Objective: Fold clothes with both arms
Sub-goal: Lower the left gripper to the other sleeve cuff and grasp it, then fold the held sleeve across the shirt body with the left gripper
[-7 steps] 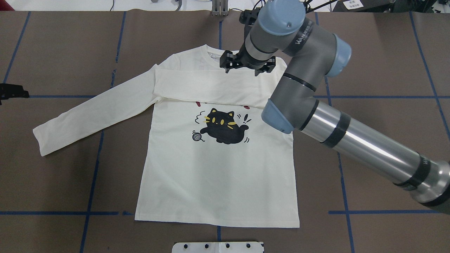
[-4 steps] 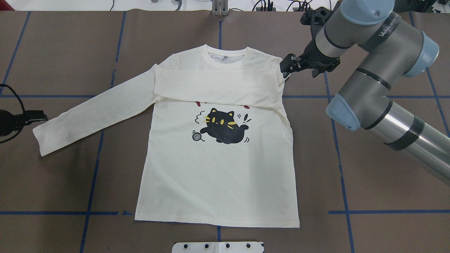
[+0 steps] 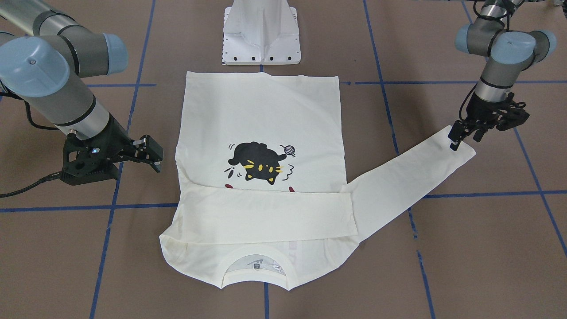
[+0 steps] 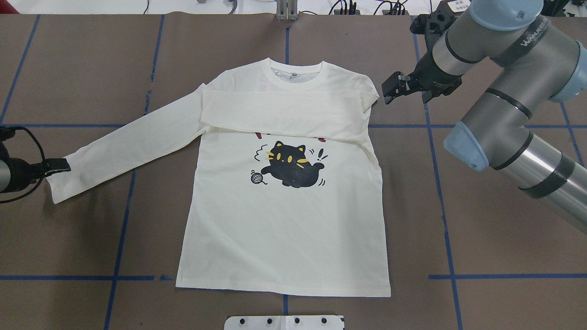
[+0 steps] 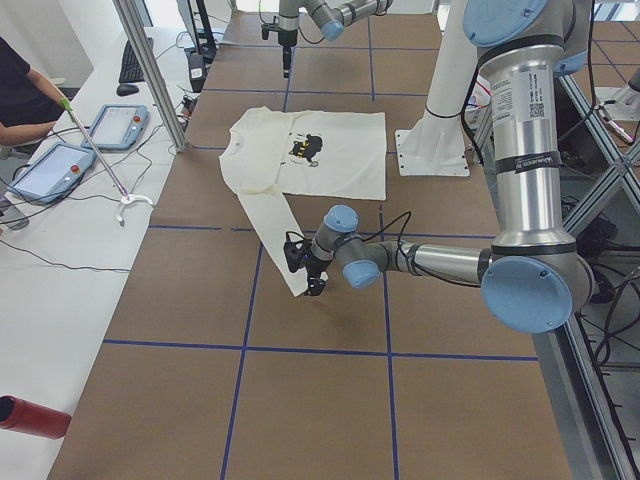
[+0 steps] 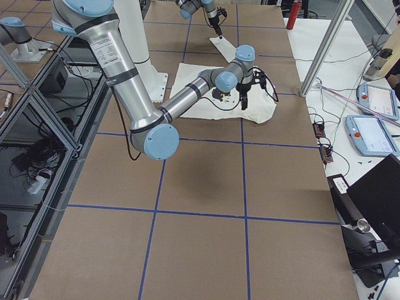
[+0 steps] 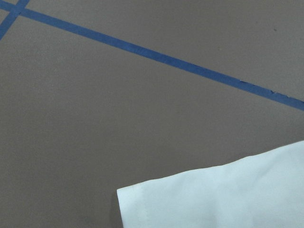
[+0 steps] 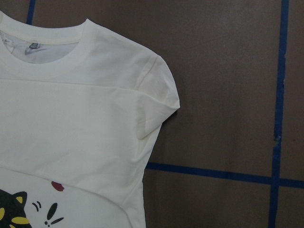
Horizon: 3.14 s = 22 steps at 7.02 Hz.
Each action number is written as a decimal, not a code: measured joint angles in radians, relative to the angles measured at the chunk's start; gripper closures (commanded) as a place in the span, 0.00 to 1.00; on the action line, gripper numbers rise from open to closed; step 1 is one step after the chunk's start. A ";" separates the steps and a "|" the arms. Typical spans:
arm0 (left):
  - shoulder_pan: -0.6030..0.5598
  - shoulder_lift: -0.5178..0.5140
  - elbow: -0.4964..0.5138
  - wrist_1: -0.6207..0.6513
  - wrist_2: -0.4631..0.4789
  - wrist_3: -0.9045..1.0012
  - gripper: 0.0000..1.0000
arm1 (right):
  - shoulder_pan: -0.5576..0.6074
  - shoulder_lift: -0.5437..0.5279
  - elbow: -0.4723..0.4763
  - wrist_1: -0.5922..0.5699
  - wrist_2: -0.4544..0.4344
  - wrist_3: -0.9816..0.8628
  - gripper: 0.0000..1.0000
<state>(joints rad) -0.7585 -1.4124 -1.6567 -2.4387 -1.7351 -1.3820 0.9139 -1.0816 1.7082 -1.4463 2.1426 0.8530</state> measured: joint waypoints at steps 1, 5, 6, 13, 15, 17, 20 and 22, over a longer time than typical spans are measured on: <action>0.003 0.001 0.005 0.001 0.001 0.001 0.04 | 0.000 -0.001 0.001 0.001 0.000 0.000 0.00; 0.014 0.001 0.011 0.002 -0.008 0.000 0.48 | 0.000 -0.003 0.014 -0.001 0.000 0.001 0.00; 0.014 0.001 0.004 0.004 -0.010 -0.003 0.52 | 0.000 -0.003 0.016 -0.001 0.000 0.001 0.00; 0.019 0.000 -0.001 0.022 -0.009 0.000 0.67 | -0.001 -0.001 0.020 -0.002 0.000 0.007 0.00; 0.019 0.000 -0.004 0.026 -0.009 -0.003 1.00 | -0.001 -0.002 0.022 -0.002 0.001 0.010 0.00; 0.021 -0.001 -0.026 0.048 -0.011 -0.005 1.00 | 0.000 -0.003 0.023 -0.002 0.001 0.011 0.00; 0.020 -0.031 -0.225 0.295 -0.012 0.004 1.00 | 0.002 -0.050 0.049 -0.002 0.001 0.013 0.00; 0.019 -0.215 -0.291 0.540 -0.011 0.040 1.00 | 0.002 -0.141 0.095 -0.001 -0.001 0.016 0.00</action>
<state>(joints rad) -0.7396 -1.6272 -1.9479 -1.8985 -1.7459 -1.3422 0.9158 -1.2225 1.8030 -1.4471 2.1420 0.8694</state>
